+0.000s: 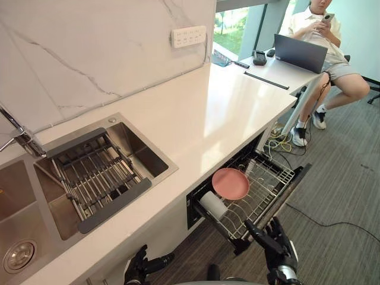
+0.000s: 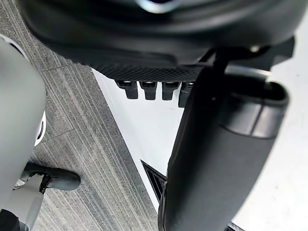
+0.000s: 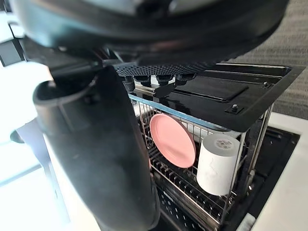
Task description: Walk over to the sink, pick up the cup, carry it to the dishwasher, place the cup inside the dishwasher, then close the dishwasher door
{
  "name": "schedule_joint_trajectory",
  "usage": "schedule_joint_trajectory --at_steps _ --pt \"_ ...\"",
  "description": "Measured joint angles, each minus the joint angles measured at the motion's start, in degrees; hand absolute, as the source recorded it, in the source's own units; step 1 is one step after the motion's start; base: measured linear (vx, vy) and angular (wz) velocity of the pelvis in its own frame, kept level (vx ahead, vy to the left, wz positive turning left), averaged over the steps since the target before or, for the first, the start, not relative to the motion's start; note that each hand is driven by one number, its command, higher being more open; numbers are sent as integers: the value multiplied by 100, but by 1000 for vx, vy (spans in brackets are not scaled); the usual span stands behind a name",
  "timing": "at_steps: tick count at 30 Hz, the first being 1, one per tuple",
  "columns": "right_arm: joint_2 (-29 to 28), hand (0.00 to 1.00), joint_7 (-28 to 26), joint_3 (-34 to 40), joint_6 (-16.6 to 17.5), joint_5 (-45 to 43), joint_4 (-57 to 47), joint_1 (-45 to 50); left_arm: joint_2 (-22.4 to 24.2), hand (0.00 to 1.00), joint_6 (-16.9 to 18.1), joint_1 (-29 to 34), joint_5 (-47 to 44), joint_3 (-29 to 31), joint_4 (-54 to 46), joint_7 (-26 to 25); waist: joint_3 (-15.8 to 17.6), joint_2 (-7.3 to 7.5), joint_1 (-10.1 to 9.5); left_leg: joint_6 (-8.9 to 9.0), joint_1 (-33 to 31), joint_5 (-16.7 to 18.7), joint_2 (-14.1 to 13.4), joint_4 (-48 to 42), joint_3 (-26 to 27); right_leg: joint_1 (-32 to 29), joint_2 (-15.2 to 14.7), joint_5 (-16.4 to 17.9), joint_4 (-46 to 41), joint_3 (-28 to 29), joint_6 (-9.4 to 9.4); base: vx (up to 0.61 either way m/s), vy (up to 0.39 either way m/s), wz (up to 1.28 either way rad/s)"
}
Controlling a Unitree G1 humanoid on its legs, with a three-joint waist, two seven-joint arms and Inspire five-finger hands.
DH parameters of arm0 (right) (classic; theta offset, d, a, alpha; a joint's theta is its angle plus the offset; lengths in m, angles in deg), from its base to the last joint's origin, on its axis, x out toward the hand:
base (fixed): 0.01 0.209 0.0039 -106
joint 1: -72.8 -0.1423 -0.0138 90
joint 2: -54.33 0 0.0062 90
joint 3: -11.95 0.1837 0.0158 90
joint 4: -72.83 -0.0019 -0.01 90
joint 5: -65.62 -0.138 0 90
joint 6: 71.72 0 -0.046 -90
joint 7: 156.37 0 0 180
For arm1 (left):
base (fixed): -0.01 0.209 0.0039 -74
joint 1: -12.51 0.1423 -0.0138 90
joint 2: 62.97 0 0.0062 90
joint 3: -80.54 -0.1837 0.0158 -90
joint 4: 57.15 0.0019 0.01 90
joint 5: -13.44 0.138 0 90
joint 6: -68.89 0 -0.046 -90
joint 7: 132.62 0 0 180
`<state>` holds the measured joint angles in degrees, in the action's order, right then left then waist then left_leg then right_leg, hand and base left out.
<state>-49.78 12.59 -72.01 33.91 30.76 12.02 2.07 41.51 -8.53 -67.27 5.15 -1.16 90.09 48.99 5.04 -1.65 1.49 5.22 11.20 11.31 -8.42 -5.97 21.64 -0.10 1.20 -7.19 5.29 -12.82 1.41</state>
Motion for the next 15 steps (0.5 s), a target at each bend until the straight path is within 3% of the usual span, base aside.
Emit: schedule_joint_trajectory --at_steps 2,12,15 --pt "80 100 0 -182 -2 -2 4 -209 -18 100 30 -71 -8 -49 -11 0 108 29 -64 -12 -67 8 3 -8 -115 -17 -18 -2 -1 -95 2 -56 26 23" --pt "371 100 -4 -650 -235 -7 635 -2264 -180 100 99 -371 -200 -675 -53 3 553 -110 -256 -25 -703 -207 43 -33 -809 -369 -72 -44 -38 -601 41 14 43 26" --pt "454 100 -3 -659 -322 -114 811 -2935 -172 100 122 -476 -310 -763 -64 15 704 -177 -410 -17 -814 -292 81 -41 -1038 -399 -109 -73 -40 -726 84 27 105 22"
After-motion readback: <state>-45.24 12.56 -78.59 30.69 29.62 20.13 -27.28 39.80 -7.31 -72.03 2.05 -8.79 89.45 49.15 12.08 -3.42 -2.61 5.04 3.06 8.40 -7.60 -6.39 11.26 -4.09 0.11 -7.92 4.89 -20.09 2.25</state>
